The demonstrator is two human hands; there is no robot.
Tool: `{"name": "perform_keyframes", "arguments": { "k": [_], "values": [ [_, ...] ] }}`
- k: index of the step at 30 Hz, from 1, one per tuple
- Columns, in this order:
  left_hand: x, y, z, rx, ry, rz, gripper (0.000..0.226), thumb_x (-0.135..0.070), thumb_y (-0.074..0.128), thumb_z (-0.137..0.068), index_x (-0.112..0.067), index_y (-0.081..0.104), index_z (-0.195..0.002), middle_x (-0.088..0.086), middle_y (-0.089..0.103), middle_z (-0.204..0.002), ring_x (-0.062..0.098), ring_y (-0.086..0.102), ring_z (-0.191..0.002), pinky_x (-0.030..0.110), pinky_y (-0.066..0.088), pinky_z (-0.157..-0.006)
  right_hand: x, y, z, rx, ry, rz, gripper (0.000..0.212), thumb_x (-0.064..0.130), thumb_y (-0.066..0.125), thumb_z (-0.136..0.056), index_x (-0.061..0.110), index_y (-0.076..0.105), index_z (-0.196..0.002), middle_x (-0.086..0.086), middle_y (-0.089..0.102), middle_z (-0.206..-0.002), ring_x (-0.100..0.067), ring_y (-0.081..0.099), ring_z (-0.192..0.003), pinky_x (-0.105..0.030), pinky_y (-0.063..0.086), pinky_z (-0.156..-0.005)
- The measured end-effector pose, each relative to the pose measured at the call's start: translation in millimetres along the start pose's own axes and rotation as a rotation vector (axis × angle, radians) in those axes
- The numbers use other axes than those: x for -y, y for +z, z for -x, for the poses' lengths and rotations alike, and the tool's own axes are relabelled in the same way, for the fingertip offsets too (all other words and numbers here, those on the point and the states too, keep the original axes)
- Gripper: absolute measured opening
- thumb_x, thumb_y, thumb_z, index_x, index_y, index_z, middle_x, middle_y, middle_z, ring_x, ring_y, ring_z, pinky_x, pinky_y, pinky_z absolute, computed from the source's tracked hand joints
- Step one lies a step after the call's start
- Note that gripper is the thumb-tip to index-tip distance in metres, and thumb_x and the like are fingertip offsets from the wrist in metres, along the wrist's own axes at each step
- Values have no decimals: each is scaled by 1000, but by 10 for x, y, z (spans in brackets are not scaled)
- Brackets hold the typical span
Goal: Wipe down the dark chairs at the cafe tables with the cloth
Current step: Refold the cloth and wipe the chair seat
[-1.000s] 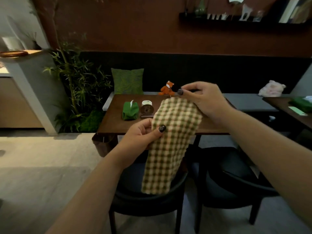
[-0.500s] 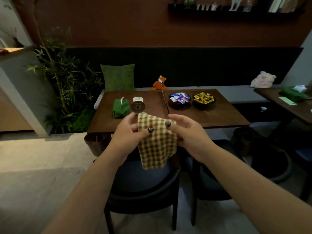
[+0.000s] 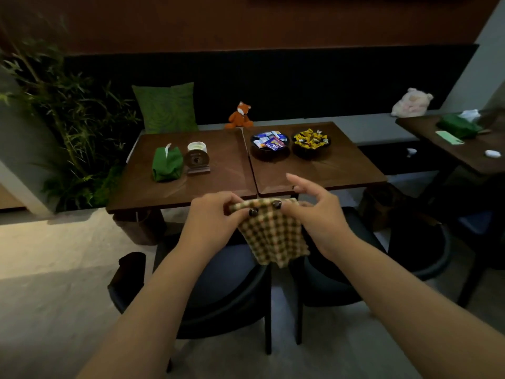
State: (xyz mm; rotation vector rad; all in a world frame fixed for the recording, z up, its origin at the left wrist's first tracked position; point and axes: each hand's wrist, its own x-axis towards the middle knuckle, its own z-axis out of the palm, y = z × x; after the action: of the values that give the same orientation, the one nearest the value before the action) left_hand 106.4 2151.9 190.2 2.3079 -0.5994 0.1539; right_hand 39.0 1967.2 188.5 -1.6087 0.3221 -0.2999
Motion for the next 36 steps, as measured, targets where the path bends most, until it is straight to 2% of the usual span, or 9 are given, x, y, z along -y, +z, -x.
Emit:
{"name": "perform_keyframes", "arguments": {
  "k": [5,7,9,16,24,27,30,33,36],
  "values": [
    [-81,384,-157,133,89,0,14,-24,73,-85,-20,73,-98,-7,48,-114,5,38,-111,18,28,-92,-170,-260,-232,226,-187,633,38,22,80,-71,42,67,-100,15,50,-96,2,51,-81,-14,40,-72],
    [-60,525,-254,176,68,93,12,-23,70,-88,-21,72,-99,-11,50,-117,-2,42,-111,10,30,-88,-267,-317,-351,196,-229,787,22,27,77,-71,43,61,-68,15,52,-79,-1,50,-77,-19,37,-66],
    [35,682,-370,200,1,154,9,-25,64,-91,-26,69,-99,-15,58,-110,-3,51,-101,4,35,-80,-389,-377,-501,95,-242,866,23,31,71,-71,38,52,-61,14,52,-77,-9,47,-82,-25,38,-69],
    [924,1452,-803,147,-502,426,14,-22,56,-96,-32,63,-102,-18,64,-99,-2,58,-98,11,41,-75,-1292,-358,-1119,-260,-74,513,28,13,58,-84,26,36,-73,6,56,-69,-3,57,-60,-11,38,-47],
    [1847,2439,-1216,266,-836,501,19,-28,53,-98,-21,66,-109,-8,65,-106,9,58,-102,38,48,-98,-2709,295,-1793,-355,468,244,34,11,41,-97,17,51,-128,-3,61,-111,-22,58,-103,-28,45,-83],
    [2075,2797,-1317,271,-907,536,12,-25,54,-97,-23,66,-101,-6,66,-105,11,60,-104,38,47,-99,-3023,396,-2010,-456,288,293,35,9,44,-96,25,59,-124,14,63,-112,-3,56,-107,-16,42,-89],
    [2289,3166,-1332,234,-991,572,13,-25,54,-98,-22,66,-98,0,67,-107,15,61,-104,40,47,-100,-3400,465,-2159,-196,132,347,43,-6,49,-90,26,64,-115,19,61,-117,0,53,-118,-15,37,-103],
    [2513,3510,-1328,145,-1097,589,15,-26,53,-99,-20,66,-96,2,67,-100,15,62,-94,35,50,-87,-3815,548,-2191,84,349,306,42,-5,52,-92,24,57,-122,7,57,-126,-8,49,-123,-22,32,-108],
    [2719,3823,-1315,37,-1243,611,14,-28,50,-100,-26,61,-91,-4,62,-93,6,56,-83,26,42,-71,-4076,511,-2361,18,718,13,19,9,50,-96,9,69,-99,-10,68,-95,-16,64,-86,-26,48,-76]
  ]
}}
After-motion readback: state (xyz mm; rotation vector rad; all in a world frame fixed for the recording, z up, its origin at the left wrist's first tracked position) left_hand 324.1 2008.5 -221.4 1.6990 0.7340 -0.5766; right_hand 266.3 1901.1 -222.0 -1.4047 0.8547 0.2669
